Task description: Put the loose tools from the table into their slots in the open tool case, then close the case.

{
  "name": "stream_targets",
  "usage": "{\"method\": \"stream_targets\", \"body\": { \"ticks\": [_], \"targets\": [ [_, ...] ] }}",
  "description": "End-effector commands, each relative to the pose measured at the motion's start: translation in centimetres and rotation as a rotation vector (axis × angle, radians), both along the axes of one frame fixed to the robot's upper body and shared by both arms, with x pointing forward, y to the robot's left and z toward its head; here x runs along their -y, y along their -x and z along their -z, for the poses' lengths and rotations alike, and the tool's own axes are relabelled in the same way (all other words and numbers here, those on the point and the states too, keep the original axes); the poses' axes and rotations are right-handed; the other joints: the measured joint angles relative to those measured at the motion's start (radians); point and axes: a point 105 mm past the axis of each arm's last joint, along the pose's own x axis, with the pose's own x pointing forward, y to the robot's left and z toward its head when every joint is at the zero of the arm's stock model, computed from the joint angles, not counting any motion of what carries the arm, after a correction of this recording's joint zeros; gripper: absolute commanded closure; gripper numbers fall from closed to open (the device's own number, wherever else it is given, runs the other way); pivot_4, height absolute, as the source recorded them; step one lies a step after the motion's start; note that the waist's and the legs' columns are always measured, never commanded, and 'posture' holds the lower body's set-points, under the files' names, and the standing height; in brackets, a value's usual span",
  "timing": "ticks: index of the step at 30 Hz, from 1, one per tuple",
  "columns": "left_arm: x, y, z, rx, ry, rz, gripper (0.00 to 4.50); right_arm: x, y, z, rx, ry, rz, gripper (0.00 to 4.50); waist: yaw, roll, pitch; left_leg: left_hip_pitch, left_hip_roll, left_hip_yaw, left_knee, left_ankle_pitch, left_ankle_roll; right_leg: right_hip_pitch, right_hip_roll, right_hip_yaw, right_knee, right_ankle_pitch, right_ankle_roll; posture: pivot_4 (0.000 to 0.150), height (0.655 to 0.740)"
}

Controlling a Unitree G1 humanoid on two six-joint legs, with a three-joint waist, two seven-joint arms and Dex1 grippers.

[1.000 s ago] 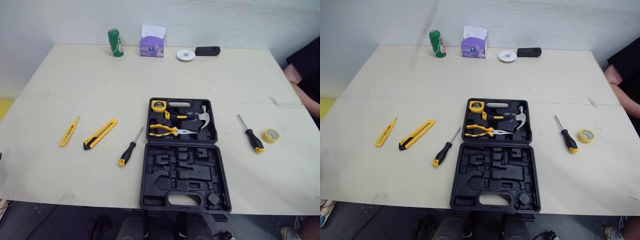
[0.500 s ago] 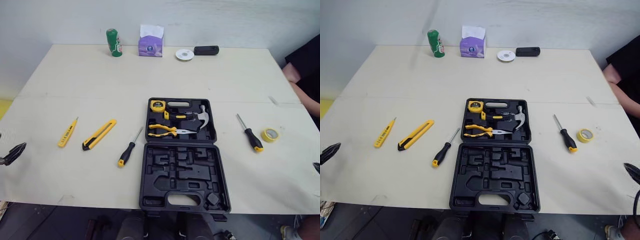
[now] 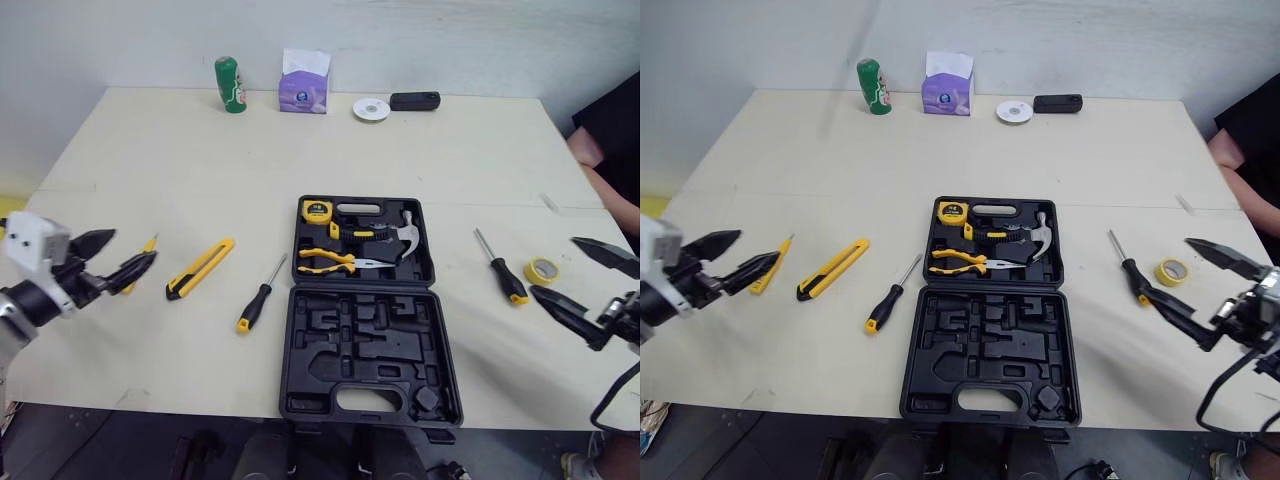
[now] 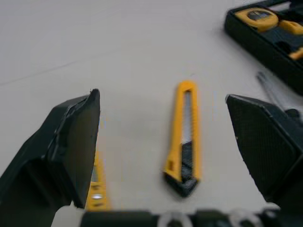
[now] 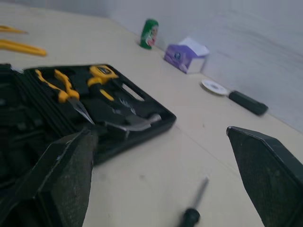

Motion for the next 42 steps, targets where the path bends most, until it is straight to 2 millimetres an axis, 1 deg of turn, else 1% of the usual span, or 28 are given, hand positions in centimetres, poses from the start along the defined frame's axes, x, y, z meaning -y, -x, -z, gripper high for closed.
{"method": "stream_targets", "body": {
  "ticks": [1,3,7,9,11,13,15,16,19,23,26,28,32,36,39,42],
  "targets": [
    [3.1,0.6,-0.5,-0.103,-0.027,0.073,0.05,-3.1,0.7,-0.6,0.055,0.009,-0.150,0.00,0.001,0.000,0.000,0.000,0.001,0.000,0.000,0.000,-0.001,0.000,0.002,0.001,0.000,0.000,0.000,0.150,0.7400],
    [4.5,0.9,-0.2,-0.168,-0.050,0.104,0.05,-4.8,1.5,0.4,0.002,0.043,-0.264,0.00,0.002,0.000,0.000,0.000,0.001,0.000,0.000,0.000,-0.001,0.000,0.002,0.002,0.000,0.000,0.000,0.150,0.7400],
    [7.0,1.0,0.2,-0.230,-0.097,0.137,0.05,-6.6,1.6,0.2,-0.008,-0.008,-0.359,0.00,0.006,0.000,0.000,0.000,0.001,0.000,0.001,0.000,-0.002,0.000,0.003,0.003,0.000,0.000,-0.001,0.150,0.7400],
    [8.0,0.7,0.8,-0.234,-0.102,0.107,0.05,-7.5,1.7,0.4,-0.015,-0.023,-0.400,0.00,0.007,0.000,0.000,0.000,0.001,0.000,0.002,0.000,-0.002,0.000,0.003,0.003,0.000,0.000,-0.001,0.150,0.7400],
    [10.0,1.5,2.1,-0.261,-0.105,0.161,0.05,-8.1,1.9,0.9,-0.023,-0.030,-0.430,0.00,0.009,0.000,0.000,0.000,0.002,0.000,0.002,0.000,-0.002,0.000,0.003,0.003,0.000,0.000,-0.001,0.150,0.7400],
    [11.2,1.9,3.0,-0.267,-0.116,0.175,0.05,-8.5,2.0,1.0,-0.020,-0.036,-0.440,0.00,0.011,0.000,0.000,0.000,0.002,0.000,0.002,0.000,-0.002,0.000,0.004,0.004,0.000,0.000,-0.001,0.150,0.7400],
    [11.3,1.6,3.2,-0.229,-0.172,0.148,0.05,-8.6,2.0,1.1,-0.027,-0.041,-0.450,0.00,0.015,0.000,0.000,-0.001,0.002,0.000,0.002,0.000,-0.002,0.000,0.004,0.003,-0.001,0.000,-0.001,0.150,0.7400],
    [11.4,1.5,3.4,-0.223,-0.173,0.137,0.05,-8.7,2.1,1.2,-0.030,-0.040,-0.454,0.00,0.019,0.000,0.000,-0.001,0.002,0.000,0.004,0.000,-0.002,0.000,0.004,0.003,-0.001,0.000,-0.001,0.150,0.7400],
    [11.8,1.6,4.4,-0.255,-0.163,0.133,0.05,-8.8,2.4,1.7,-0.047,-0.028,-0.471,0.00,0.027,0.000,0.000,-0.001,0.002,0.000,0.007,-0.002,-0.004,0.000,0.004,0.004,0.000,0.000,-0.001,0.150,0.7400],
    [11.9,1.6,5.4,-0.289,-0.173,0.114,0.05,-8.7,2.7,2.2,-0.059,0.004,-0.479,0.00,0.029,0.000,0.000,-0.002,0.002,0.000,0.008,-0.005,-0.005,0.000,0.004,0.004,-0.001,0.000,-0.001,0.150,0.7400],
    [12.6,1.8,6.4,-0.326,-0.177,0.149,0.05,-8.6,2.7,2.4,-0.055,0.022,-0.474,0.00,0.029,0.000,0.000,-0.002,0.002,0.000,0.008,-0.005,-0.003,0.000,0.004,0.004,-0.001,0.000,-0.001,0.150,0.7400],
    [12.8,1.5,6.9,-0.330,-0.187,0.133,0.05,-8.5,2.6,2.5,-0.048,0.025,-0.463,0.00,0.029,0.000,0.000,-0.002,0.002,0.000,0.008,-0.005,-0.003,0.000,0.004,0.004,-0.001,0.000,-0.001,0.150,0.7400],
    [13.3,1.0,8.0,-0.348,-0.246,0.124,0.05,-8.8,2.5,2.2,-0.046,0.024,-0.461,0.00,0.029,0.000,0.000,-0.002,0.002,0.000,0.009,-0.005,-0.003,0.000,0.004,0.004,-0.001,0.000,-0.001,0.150,0.7400],
    [13.3,0.2,8.5,-0.354,-0.268,0.062,0.05,-9.0,2.3,1.9,-0.038,0.046,-0.461,0.00,0.029,0.000,0.000,-0.002,0.002,0.000,0.009,-0.005,-0.004,0.000,0.004,0.004,-0.001,0.000,-0.001,0.150,0.7400],
    [13.2,0.1,8.7,-0.367,-0.266,0.046,0.05,-9.0,2.2,1.7,-0.038,0.055,-0.461,0.00,0.030,0.000,0.000,-0.002,0.002,0.000,0.009,-0.004,-0.003,0.000,0.004,0.003,-0.001,0.000,-0.001,0.150,0.7400],
    [13.2,0.5,9.3,-0.404,-0.259,0.053,0.05,-9.0,1.7,0.5,-0.017,0.008,-0.428,0.00,0.028,0.000,0.000,-0.002,0.002,0.000,0.009,-0.004,-0.003,0.001,0.004,0.004,-0.001,0.000,-0.001,0.150,0.7400]
  ]
}}
